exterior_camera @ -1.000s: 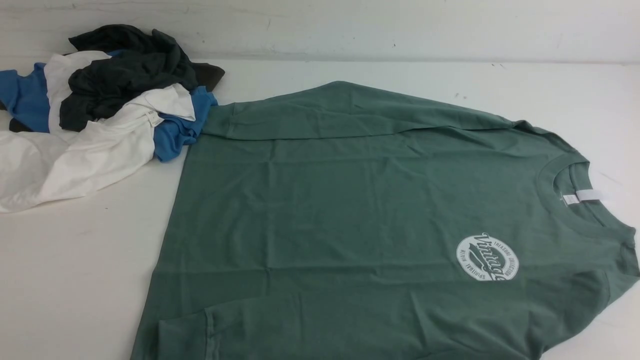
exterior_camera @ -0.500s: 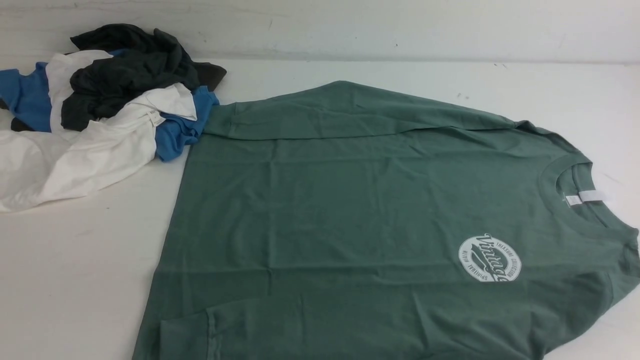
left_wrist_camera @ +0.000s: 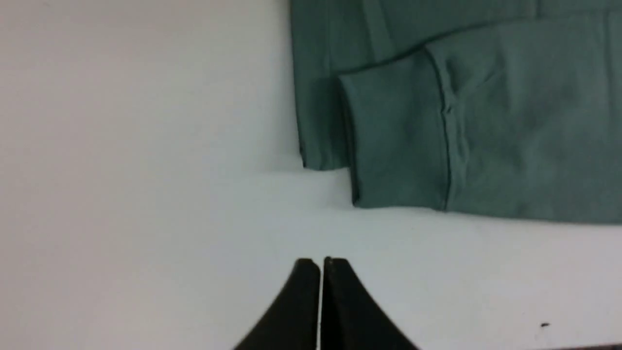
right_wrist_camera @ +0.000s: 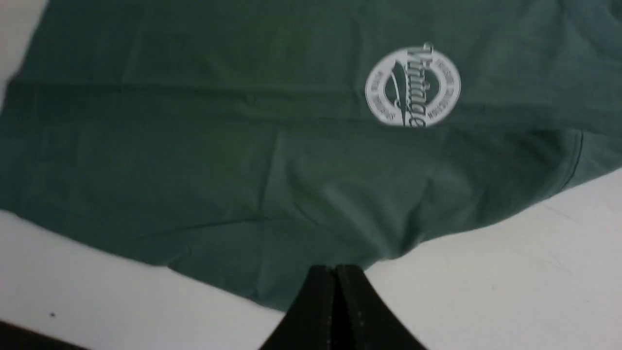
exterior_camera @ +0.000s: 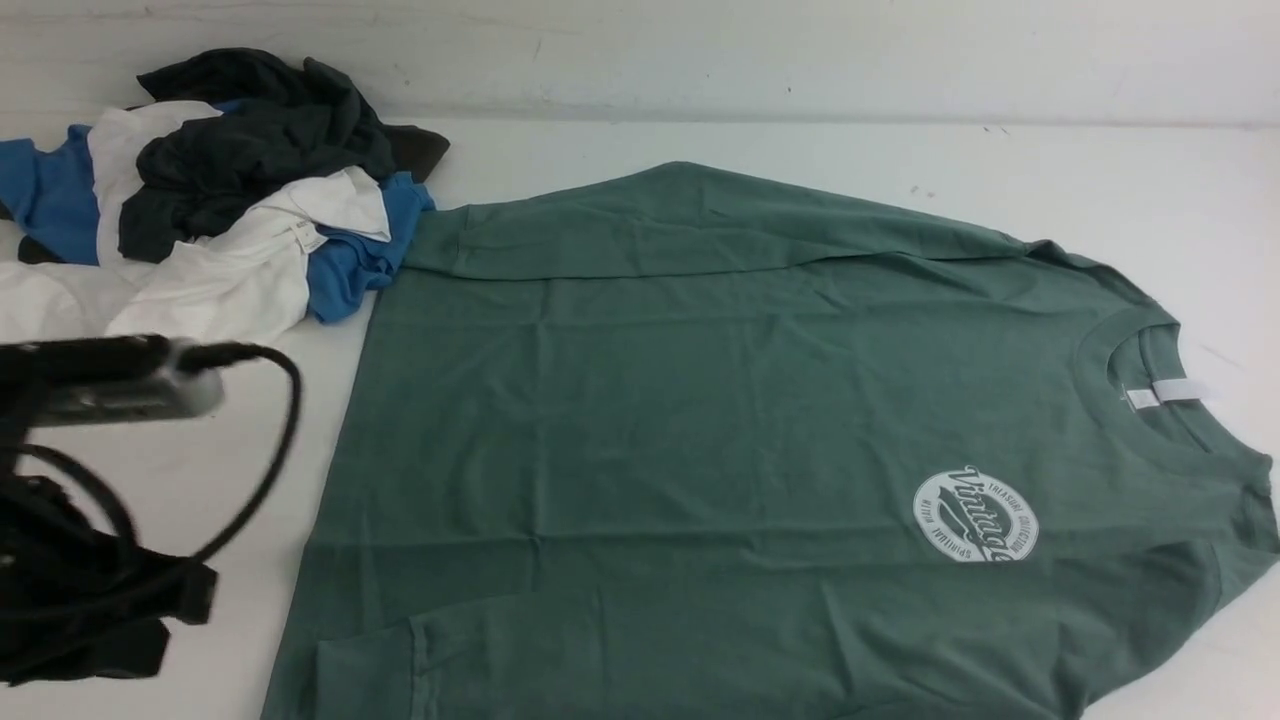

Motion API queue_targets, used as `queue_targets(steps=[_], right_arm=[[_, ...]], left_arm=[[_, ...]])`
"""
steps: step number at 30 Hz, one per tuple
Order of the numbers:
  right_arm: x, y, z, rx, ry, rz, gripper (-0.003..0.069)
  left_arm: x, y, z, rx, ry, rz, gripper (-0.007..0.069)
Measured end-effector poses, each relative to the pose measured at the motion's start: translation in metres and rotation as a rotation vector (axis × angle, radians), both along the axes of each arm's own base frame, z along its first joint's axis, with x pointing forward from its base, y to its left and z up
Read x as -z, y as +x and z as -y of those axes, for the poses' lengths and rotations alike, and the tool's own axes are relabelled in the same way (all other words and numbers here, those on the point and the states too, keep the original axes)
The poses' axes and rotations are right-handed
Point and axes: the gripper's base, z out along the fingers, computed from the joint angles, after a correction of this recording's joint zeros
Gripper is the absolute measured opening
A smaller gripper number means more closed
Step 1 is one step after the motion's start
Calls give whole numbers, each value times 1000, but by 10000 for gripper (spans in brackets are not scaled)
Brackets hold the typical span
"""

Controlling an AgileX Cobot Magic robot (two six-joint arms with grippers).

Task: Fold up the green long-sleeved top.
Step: Use the left arm to clamp the cuff closest to it

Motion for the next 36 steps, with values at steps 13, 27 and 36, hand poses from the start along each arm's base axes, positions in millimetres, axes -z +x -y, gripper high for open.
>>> queue_targets(steps=[13, 27, 36], right_arm=[[38, 8, -2, -66, -29, -141, -12], [48, 6, -2, -73, -32, -170, -12], [48, 6, -2, -74, -32, -169, -12]], left_arm=[[64, 43, 56, 121, 160, -83, 1], [115, 68, 65, 98, 176, -129, 443], [116, 70, 67, 86, 168, -136, 302]])
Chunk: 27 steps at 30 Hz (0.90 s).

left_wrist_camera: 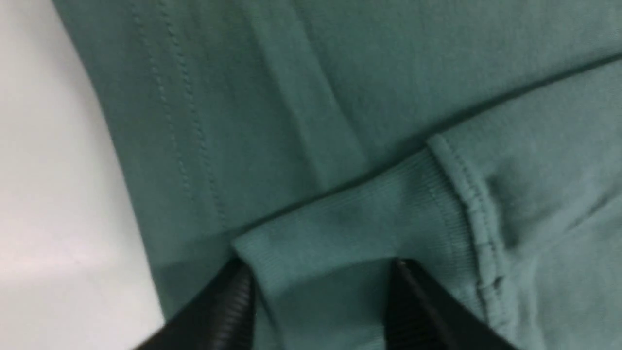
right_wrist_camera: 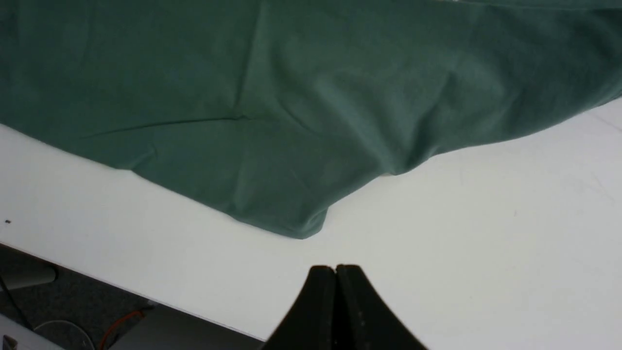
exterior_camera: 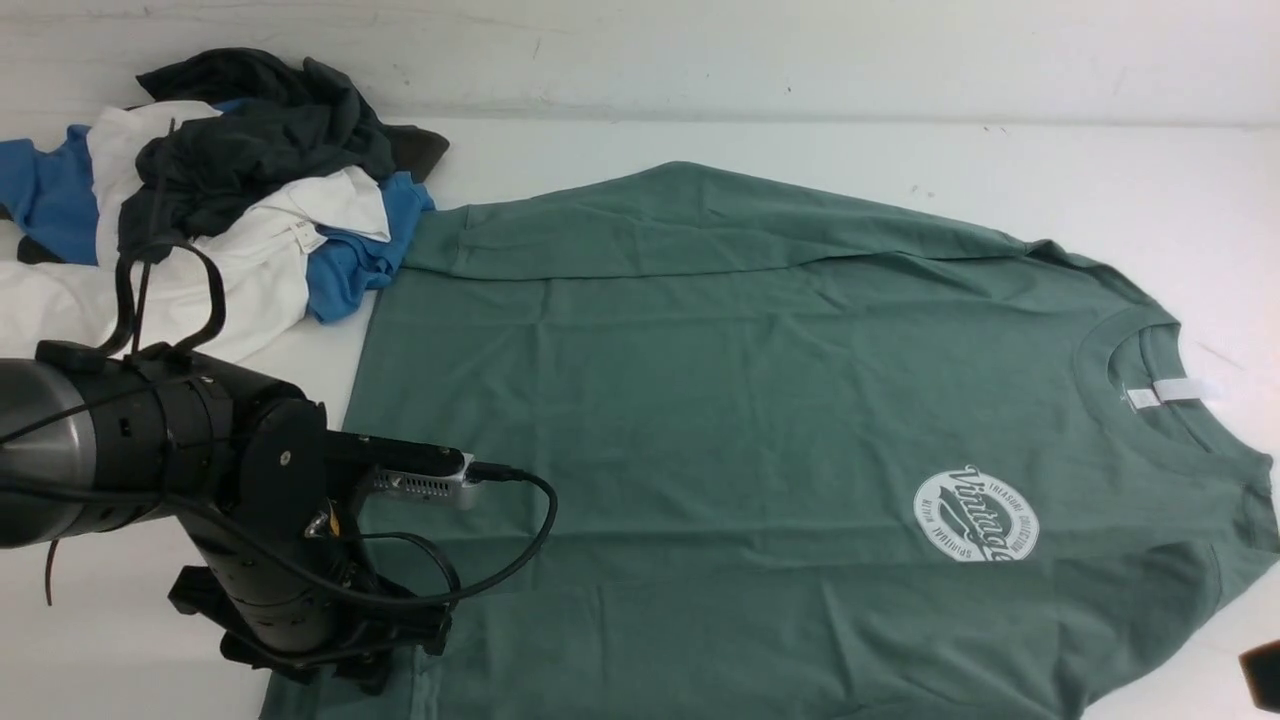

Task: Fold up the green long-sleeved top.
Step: Use the left arm to clamp the cuff closest to it, then use the left arm to drag and place the cuff at the centered position on the left edge of the fabric

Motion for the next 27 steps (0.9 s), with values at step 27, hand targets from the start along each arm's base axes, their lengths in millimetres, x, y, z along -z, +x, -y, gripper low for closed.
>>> queue_targets(steps=[27], right_arm=[[-2, 5, 0, 22, 6, 58, -11]], left_arm=[[-182, 34, 12, 122, -113, 468, 20]])
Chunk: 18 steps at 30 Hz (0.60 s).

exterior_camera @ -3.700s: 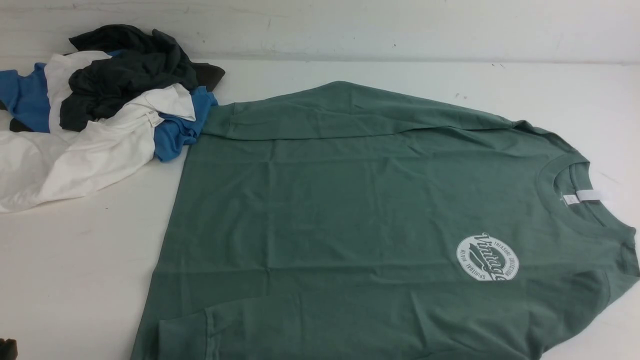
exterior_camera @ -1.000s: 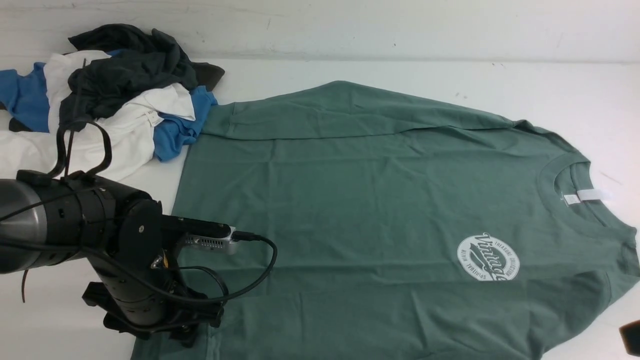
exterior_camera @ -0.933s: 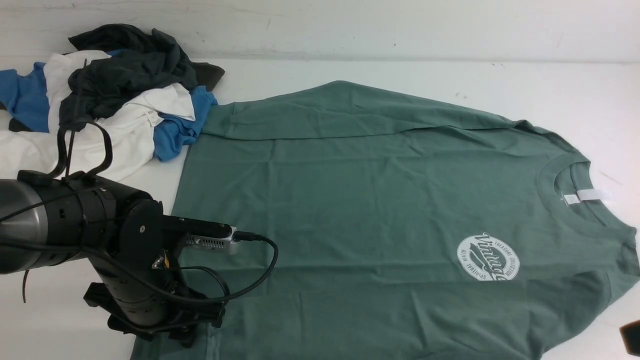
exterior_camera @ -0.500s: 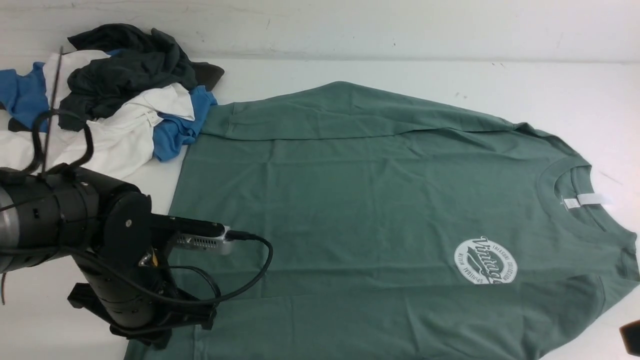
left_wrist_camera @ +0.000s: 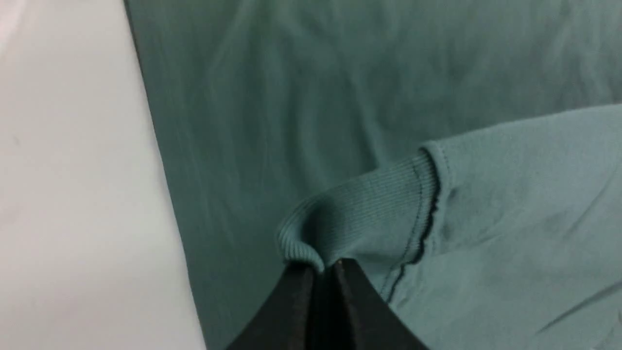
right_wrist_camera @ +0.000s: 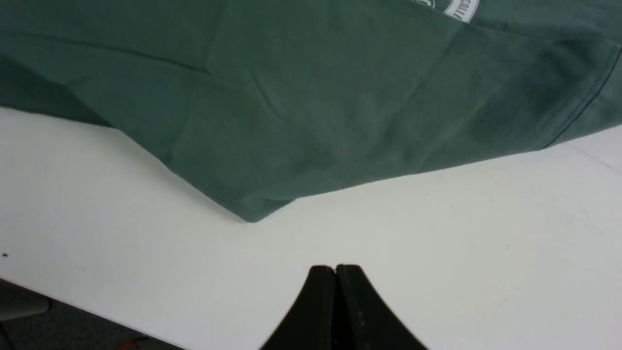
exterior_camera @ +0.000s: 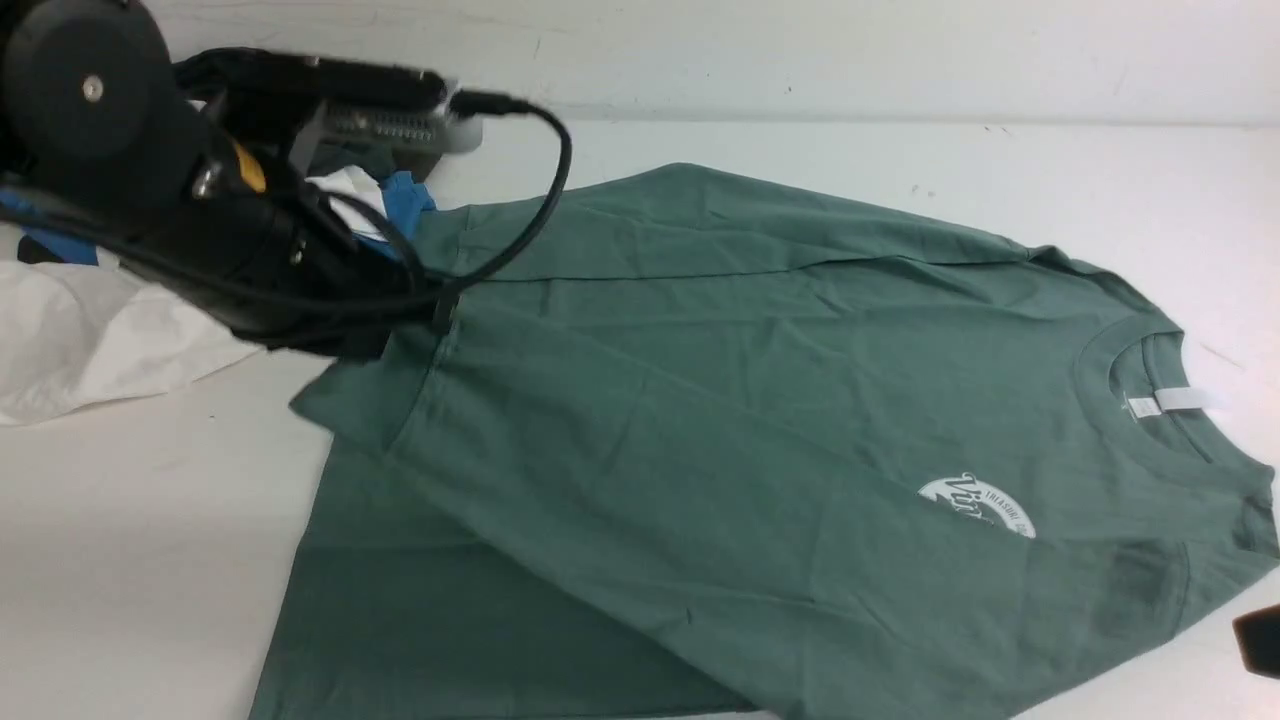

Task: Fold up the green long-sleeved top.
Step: Use the left arm to drag and place the cuff at the centered position on the left edge of the fabric

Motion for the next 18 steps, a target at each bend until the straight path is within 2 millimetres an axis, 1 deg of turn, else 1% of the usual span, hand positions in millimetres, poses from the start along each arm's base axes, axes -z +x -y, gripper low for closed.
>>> queue_targets(steps=[1, 2, 3, 5, 6, 7, 8, 9, 10, 11, 15, 18], right_arm=[[0, 1, 0, 3, 0, 7, -11], [-1, 1, 0, 5, 1, 13, -11], [-1, 1, 0, 6, 1, 16, -11], [-1, 1, 0, 6, 6, 17, -11], [-1, 1, -1, 6, 11, 16, -11], [-1, 1, -1, 6, 17, 16, -11], [-1, 1, -1, 6, 21, 15, -11], [-1, 1, -1, 6, 22, 15, -11], [-1, 1, -2, 6, 26, 15, -11], [-2, 1, -2, 5, 30, 14, -11], [-1, 0, -2, 2, 33, 5, -11], [-1, 0, -3, -1, 33, -2, -11]], left_arm=[[-6, 15, 3, 5, 26, 33, 20], [-7, 24, 4, 7, 51, 47, 20], [-3, 36, 6, 8, 84, 51, 20], [2, 50, 7, 4, 129, 57, 20], [12, 63, 7, -1, 163, 44, 20], [19, 70, 7, -10, 178, 31, 20], [31, 79, 6, -19, 196, 6, 20], [33, 81, 6, -21, 198, 2, 20], [41, 86, 5, -27, 208, -14, 20], [57, 97, 2, -40, 223, -52, 20], [92, 112, 2, -41, 259, -123, 20], [108, 118, 4, -35, 265, -144, 20]])
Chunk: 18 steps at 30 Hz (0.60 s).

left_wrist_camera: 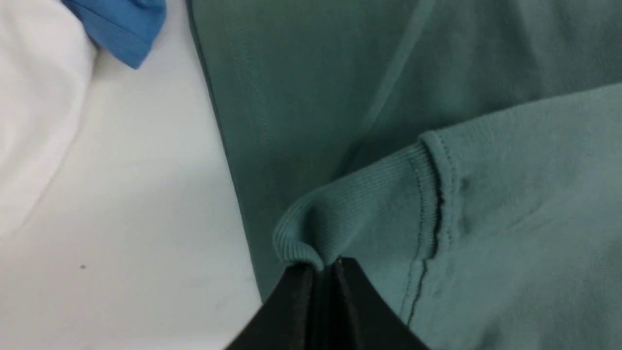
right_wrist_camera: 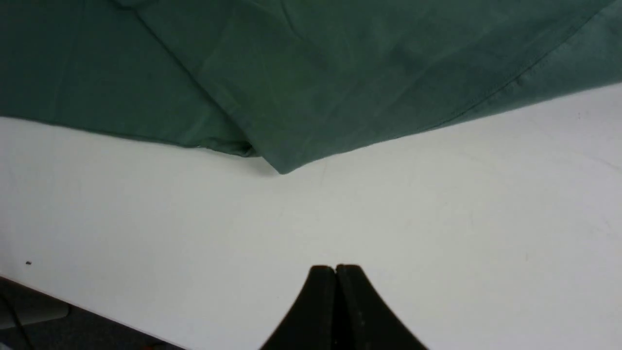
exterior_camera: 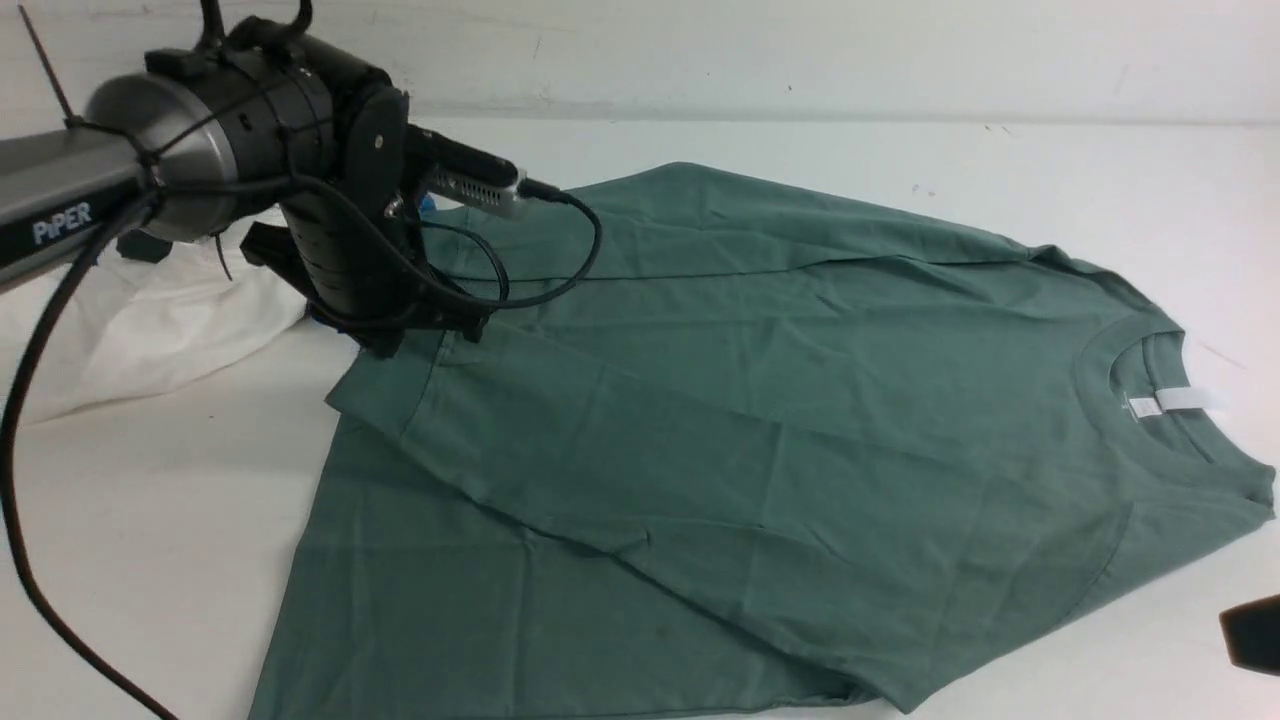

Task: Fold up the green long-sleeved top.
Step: Use the left arm to drag and place the cuff at the centered position on the left edge of the fabric

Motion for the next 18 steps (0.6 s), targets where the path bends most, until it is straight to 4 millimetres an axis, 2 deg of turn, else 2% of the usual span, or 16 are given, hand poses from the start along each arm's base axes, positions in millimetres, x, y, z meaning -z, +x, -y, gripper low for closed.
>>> queue_targets(steps=[6, 11, 18], right_arm=[[0, -1, 0, -3, -1, -8, -11], [1, -1, 2, -3, -35, -8, -9], [2, 0, 5, -4, -65, -36, -1]], left_arm=[[16, 7, 2, 10, 3, -3, 20], [18, 10, 3, 19, 2, 17, 58], [17, 11, -2, -6, 54, 29, 250]])
